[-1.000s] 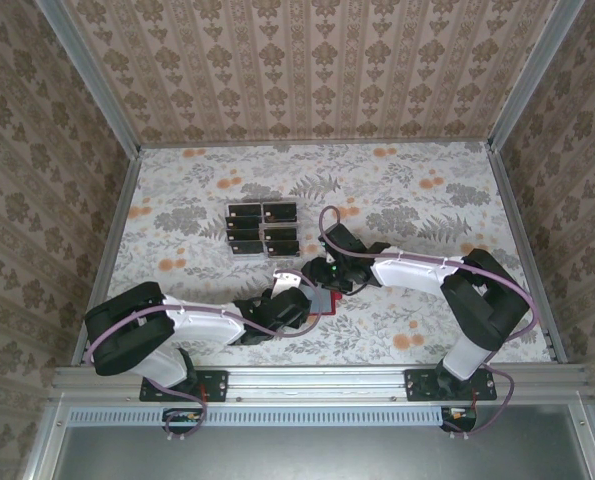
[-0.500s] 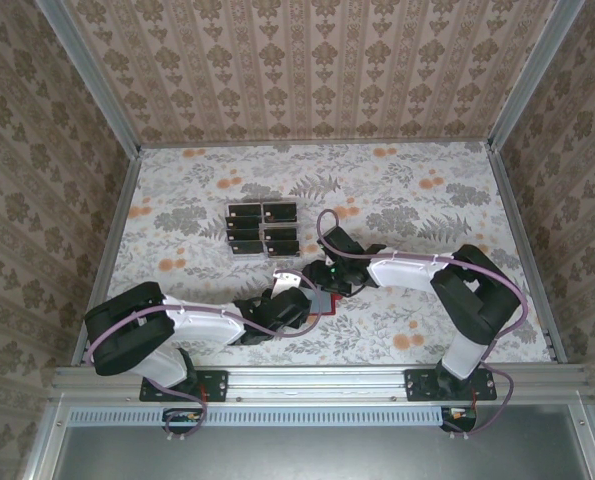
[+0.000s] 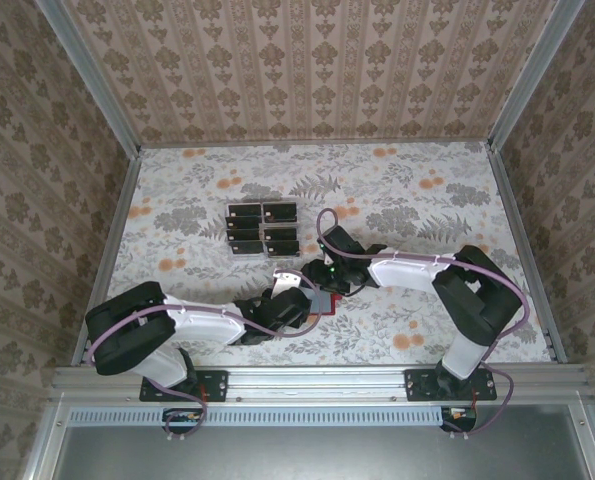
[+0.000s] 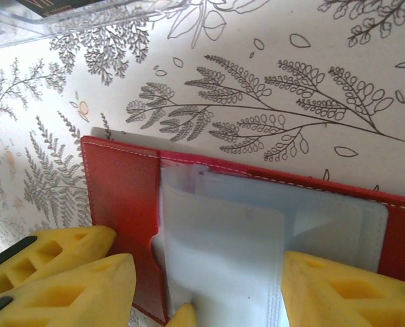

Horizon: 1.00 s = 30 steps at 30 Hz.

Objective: Put the credit cards into the card holder
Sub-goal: Flip over the card slot on the card holder.

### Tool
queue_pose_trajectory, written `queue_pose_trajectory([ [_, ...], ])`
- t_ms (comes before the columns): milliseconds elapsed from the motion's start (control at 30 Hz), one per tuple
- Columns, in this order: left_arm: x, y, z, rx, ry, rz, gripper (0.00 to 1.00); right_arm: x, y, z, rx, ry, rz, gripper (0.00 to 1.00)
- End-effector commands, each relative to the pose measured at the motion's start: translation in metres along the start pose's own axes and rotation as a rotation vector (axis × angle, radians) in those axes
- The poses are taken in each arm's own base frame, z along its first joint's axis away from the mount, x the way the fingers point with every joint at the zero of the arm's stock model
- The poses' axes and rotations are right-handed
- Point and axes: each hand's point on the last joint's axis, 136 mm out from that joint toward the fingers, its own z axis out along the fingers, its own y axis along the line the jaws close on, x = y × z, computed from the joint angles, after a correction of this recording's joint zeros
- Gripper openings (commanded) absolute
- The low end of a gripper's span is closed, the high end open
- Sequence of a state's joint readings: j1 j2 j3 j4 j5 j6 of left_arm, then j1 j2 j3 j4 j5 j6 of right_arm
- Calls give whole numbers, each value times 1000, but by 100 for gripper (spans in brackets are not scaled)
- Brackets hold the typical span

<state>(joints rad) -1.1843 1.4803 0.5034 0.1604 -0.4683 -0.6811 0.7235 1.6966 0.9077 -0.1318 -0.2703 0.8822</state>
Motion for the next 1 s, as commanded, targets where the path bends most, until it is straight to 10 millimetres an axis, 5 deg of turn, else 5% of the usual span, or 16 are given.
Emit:
queue_pose_trajectory([
  [0,0,4,-7,-7,-12,7,64,4,11,-10,-27,10,-23,60],
  [267,-24,11,-33,14,-106,-39,67,4,23,-7,-38,19,-31,60],
  [600,-51,56,-79,-60,-241,-162,68,5,51,-8,-50,21,-69,60],
  [967,-47,102,-89,-182,-178,-295,69,17,66,33,-8,74,-91,61],
])
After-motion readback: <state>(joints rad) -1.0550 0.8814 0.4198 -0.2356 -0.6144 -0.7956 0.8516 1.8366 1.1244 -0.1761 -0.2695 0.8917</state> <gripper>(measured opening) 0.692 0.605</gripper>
